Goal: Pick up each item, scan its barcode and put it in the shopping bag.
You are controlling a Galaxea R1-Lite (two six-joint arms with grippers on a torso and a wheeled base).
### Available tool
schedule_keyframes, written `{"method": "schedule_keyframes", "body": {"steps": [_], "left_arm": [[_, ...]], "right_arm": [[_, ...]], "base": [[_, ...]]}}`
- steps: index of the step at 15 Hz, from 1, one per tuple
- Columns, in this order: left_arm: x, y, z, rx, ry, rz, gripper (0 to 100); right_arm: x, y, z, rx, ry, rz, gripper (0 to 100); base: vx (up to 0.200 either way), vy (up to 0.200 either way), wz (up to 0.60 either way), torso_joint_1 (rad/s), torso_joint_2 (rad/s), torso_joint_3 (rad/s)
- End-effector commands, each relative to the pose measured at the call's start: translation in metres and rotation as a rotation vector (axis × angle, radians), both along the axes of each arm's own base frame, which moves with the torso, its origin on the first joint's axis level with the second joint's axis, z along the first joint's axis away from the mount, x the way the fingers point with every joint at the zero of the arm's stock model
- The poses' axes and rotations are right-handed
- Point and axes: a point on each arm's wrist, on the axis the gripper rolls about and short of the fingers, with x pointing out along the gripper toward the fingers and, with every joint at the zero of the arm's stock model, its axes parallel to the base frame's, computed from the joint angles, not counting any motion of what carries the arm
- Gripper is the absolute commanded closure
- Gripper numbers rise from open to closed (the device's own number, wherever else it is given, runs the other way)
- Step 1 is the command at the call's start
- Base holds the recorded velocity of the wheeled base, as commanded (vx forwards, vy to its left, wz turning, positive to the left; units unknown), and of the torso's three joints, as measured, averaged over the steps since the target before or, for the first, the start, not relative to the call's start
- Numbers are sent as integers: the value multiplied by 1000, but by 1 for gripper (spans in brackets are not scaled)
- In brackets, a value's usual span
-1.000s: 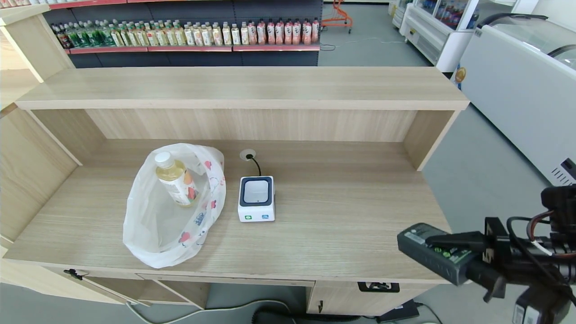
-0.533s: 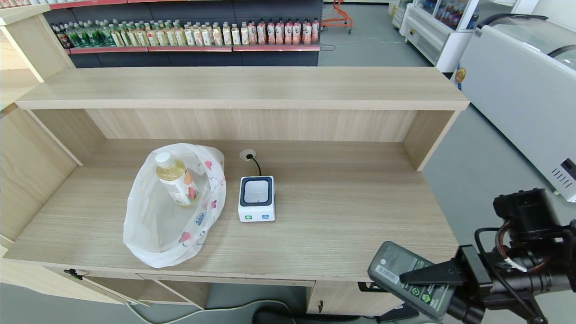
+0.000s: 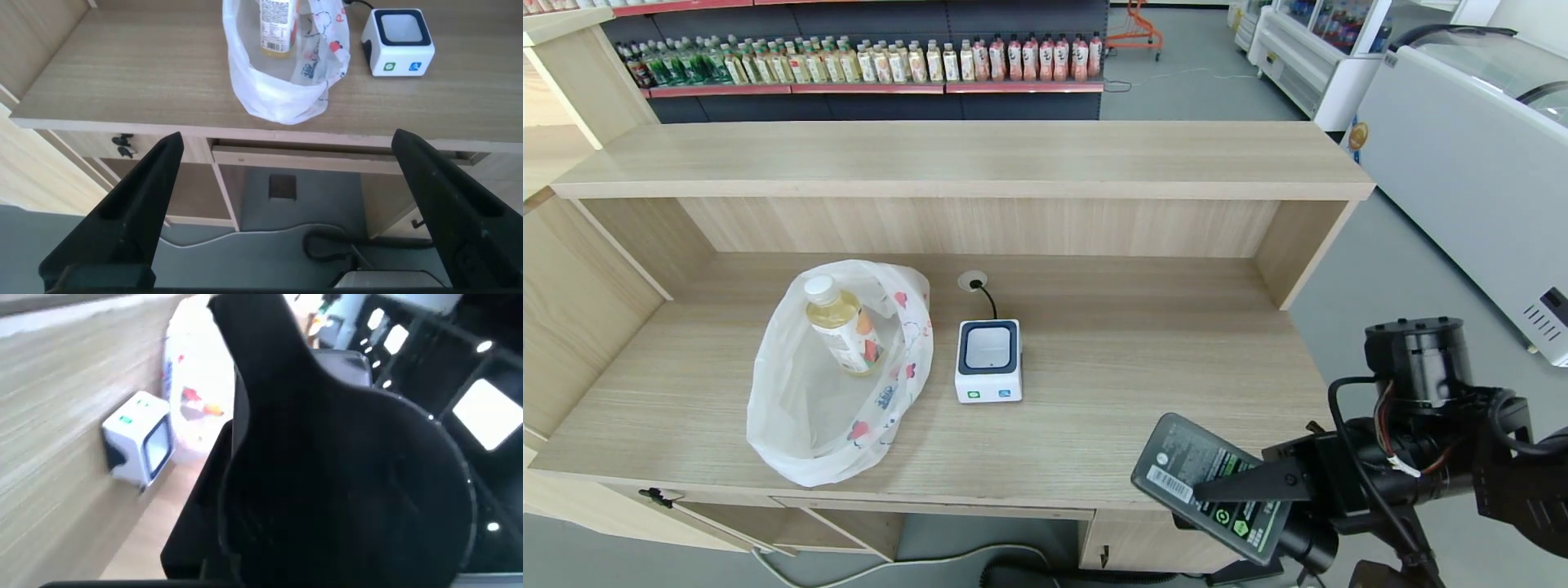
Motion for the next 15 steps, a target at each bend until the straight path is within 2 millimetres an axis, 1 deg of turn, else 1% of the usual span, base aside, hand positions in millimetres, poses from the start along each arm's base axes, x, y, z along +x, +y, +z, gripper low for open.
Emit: {"method": "schedule_keyframes", "body": {"steps": [1,3,15], "left_arm": [[0,0,0,0,-1,0,0],[0,0,0,0,-1,0,0],[0,0,0,0,-1,0,0]], "right_arm": [[-1,5,-5,4,6,41,100],[0,6,-9,3,3,48,100],[2,7,-10,-1,6,47,100]], "base": [[0,0,0,0,0,0],[0,0,0,0,0,0],[0,0,0,0,0,0]]}}
